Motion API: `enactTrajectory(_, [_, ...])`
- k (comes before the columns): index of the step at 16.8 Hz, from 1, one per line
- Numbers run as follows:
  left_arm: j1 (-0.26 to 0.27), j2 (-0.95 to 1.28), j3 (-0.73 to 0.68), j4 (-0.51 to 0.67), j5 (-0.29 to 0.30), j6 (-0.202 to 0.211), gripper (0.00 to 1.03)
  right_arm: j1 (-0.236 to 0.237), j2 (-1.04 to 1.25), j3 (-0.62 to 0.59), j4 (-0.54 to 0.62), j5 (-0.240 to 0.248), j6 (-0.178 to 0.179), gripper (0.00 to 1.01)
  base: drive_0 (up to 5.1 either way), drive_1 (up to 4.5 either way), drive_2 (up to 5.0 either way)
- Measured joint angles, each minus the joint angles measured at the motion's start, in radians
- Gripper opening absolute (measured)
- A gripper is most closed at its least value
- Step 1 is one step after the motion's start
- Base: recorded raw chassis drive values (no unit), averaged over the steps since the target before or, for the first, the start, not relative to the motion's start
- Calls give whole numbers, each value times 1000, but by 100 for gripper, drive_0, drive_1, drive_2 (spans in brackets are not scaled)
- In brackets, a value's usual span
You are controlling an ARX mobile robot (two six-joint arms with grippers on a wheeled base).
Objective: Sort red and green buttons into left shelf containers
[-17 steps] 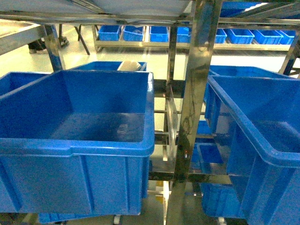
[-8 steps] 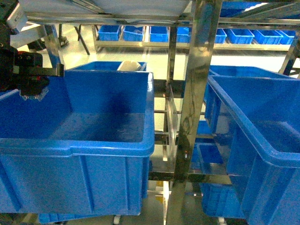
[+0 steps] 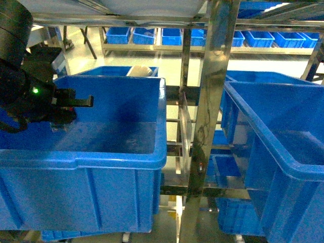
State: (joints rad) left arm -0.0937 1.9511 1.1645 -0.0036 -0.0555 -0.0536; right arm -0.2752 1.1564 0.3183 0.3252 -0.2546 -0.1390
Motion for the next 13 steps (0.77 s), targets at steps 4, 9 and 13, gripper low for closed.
enactTrajectory(4, [0, 109, 148, -123, 39, -3, 26, 0, 0, 0, 0, 0, 0, 98, 0, 0, 0])
enactTrajectory(9, [15, 174, 274, -198, 20, 27, 26, 0, 0, 0, 0, 0, 0, 98, 0, 0, 0])
enactTrajectory(13, [31, 171, 249, -158, -11, 26, 80, 0, 0, 0, 0, 0, 0, 98, 0, 0, 0])
